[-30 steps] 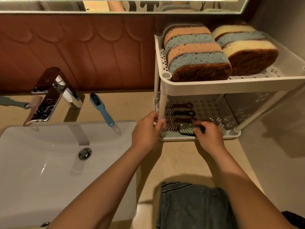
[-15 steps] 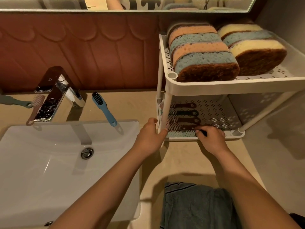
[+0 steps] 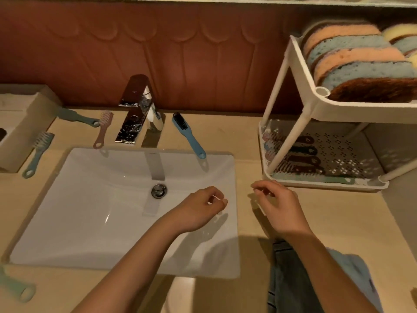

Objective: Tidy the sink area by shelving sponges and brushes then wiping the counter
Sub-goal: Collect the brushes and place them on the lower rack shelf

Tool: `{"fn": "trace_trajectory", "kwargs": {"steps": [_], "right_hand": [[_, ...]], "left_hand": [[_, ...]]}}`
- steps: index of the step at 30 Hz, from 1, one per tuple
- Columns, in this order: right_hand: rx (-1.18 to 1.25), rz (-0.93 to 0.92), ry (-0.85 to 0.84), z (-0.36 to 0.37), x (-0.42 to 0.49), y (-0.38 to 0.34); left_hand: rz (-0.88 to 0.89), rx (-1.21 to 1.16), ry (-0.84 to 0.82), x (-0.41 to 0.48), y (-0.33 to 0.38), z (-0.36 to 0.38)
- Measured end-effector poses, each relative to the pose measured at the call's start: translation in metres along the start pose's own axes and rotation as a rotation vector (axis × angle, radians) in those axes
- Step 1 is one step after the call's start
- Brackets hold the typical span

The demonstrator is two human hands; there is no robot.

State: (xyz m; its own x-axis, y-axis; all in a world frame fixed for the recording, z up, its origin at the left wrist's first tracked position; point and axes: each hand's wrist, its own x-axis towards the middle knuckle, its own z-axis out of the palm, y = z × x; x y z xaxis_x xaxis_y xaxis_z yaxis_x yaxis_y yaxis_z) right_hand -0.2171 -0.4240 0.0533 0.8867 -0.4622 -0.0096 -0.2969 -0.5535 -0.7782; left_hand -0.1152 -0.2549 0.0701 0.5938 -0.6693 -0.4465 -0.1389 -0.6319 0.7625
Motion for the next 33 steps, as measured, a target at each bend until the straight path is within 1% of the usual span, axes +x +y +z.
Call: {"fn": "trace_trajectory", "kwargs": {"steps": [3,5,8,13,19,22,26,28,30,33], "right_hand": [[0.018,-0.01,-0.11,0.036,-0.005,-0.023],[0.027,-0.052,-0.17,0.065,-0.007,-0.042],[0.031,-0.105,-0.26,0.099,-0.01,-0.067],[0.04,-0.127,-0.396,0.162,-0.01,-0.111],[0.013,-0.158,-0.532,0.224,0.009,-0.161],[0.024,-0.153,-0.588,0.247,0.027,-0.176],[-0.026,-0.131,-0.665,0.283,0.054,-0.191],[-0.059,-0.117,-0.673,0.297,0.066,-0.196],[-0.083,-0.1,-0.673,0.311,0.077,-0.2],[-0.025,-0.03,-0.669,0.325,0.091,-0.208]], "left_hand": [[-0.035,-0.064,0.058,-0.023,-0.03,-0.027],[-0.057,-0.104,0.124,-0.041,-0.054,-0.05],[-0.092,-0.11,0.209,-0.063,-0.084,-0.08],[-0.206,-0.148,0.37,-0.103,-0.14,-0.128],[-0.309,-0.141,0.509,-0.132,-0.207,-0.176],[-0.369,-0.106,0.568,-0.133,-0.232,-0.196],[-0.417,0.029,0.686,-0.121,-0.268,-0.233],[-0.449,0.072,0.728,-0.114,-0.277,-0.248],[-0.441,0.135,0.754,-0.105,-0.282,-0.26],[-0.459,0.237,0.746,-0.091,-0.286,-0.27]]}}
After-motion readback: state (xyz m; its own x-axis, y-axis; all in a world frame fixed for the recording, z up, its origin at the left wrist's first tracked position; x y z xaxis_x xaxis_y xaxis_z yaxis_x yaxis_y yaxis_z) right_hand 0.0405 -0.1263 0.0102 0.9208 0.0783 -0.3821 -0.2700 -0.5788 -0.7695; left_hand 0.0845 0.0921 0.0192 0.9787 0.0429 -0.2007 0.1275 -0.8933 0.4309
